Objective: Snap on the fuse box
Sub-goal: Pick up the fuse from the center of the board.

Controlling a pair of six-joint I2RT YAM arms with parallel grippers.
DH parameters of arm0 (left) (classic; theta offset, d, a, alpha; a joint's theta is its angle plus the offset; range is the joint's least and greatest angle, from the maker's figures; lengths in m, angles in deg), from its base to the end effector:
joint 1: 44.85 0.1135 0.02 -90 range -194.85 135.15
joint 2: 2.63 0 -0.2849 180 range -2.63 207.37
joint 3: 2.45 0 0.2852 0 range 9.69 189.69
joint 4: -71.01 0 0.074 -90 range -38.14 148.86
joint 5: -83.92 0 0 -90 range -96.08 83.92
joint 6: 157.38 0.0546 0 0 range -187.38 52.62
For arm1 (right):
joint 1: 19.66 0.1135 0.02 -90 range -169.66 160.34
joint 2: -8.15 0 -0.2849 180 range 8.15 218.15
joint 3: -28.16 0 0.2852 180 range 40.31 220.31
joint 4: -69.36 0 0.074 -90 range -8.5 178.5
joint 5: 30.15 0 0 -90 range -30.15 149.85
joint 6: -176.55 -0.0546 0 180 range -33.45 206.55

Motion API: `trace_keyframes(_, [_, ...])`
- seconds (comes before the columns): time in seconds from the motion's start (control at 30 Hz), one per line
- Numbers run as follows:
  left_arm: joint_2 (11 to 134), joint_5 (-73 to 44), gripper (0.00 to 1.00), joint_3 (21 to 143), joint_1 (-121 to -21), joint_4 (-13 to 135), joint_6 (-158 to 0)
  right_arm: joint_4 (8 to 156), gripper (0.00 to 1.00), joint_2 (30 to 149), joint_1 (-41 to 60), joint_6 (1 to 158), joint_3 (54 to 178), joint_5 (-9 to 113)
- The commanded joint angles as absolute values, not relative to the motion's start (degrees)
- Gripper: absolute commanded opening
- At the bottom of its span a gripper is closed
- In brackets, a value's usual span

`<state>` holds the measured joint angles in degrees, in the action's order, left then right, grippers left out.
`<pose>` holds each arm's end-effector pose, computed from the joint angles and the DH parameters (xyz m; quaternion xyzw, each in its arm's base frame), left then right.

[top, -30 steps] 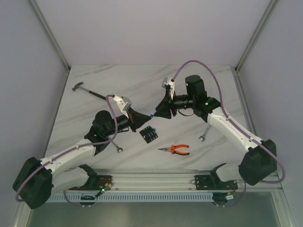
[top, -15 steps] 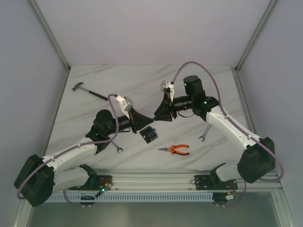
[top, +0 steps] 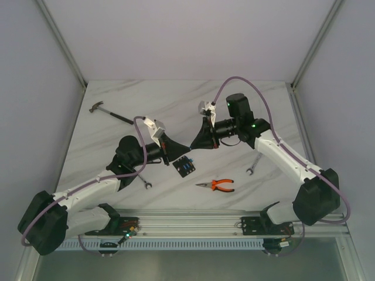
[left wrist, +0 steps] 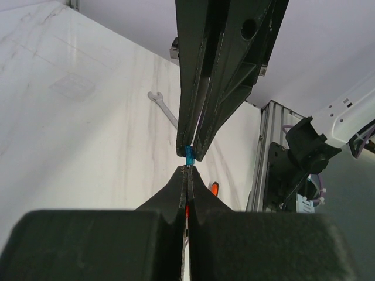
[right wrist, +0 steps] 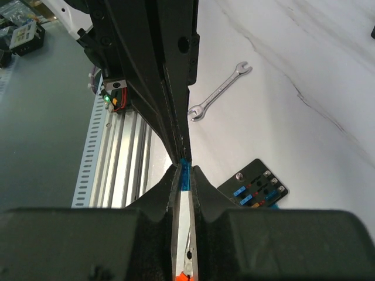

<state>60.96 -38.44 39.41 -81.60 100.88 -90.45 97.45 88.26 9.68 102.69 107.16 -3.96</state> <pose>0.2046 -0.1892 0.2801 0.2840 0.5996 -0.5200 0.5379 0.2740 0.2102 0.3408 -0.5297 0.5719 0.5022 0.3743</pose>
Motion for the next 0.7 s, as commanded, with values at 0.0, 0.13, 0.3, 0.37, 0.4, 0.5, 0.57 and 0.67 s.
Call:
trace_keyframes(0.0, [61.5, -38.2, 0.0, 40.6, -81.4, 103.2, -90.6, 98.9, 0.1, 89.2, 9.5, 104.4, 109.6, -6.9])
trace_keyframes(0.13, [61.8, -35.4, 0.04, 40.5, -81.4, 101.6, -90.7, 98.9, 0.0, 89.2, 9.5, 103.5, 109.5, -4.8])
trace_keyframes(0.3, [61.3, -27.6, 0.26, 38.9, -81.5, 98.0, -92.3, 98.5, 0.0, 88.7, 9.8, 99.7, 109.0, 2.7])
trace_keyframes(0.37, [60.9, -23.0, 0.32, 38.1, -81.4, 95.6, -93.6, 97.7, 0.0, 88.5, 10.5, 96.8, 108.5, 7.7])
trace_keyframes(0.4, [60.6, -21.0, 0.37, 37.7, -81.5, 94.2, -94.4, 97.7, 0.0, 88.5, 11.3, 95.6, 108.4, 11.1])
trace_keyframes(0.5, [59.9, -15.3, 0.47, 36.2, -81.3, 90.4, -97.7, 97.9, 0.0, 88.7, 14.1, 92.2, 108.2, 20.9])
trace_keyframes(0.57, [59.2, -12.2, 0.52, 34.8, -81.3, 88.8, -100.8, 98.4, 0.0, 89.2, 16.4, 90.3, 108.4, 27.9])
trace_keyframes(0.67, [57.8, -8.8, 0.58, 32.5, -81.2, 87.3, -105.7, 99.5, 0.0, 90.6, 19.8, 88.0, 109.0, 37.3])
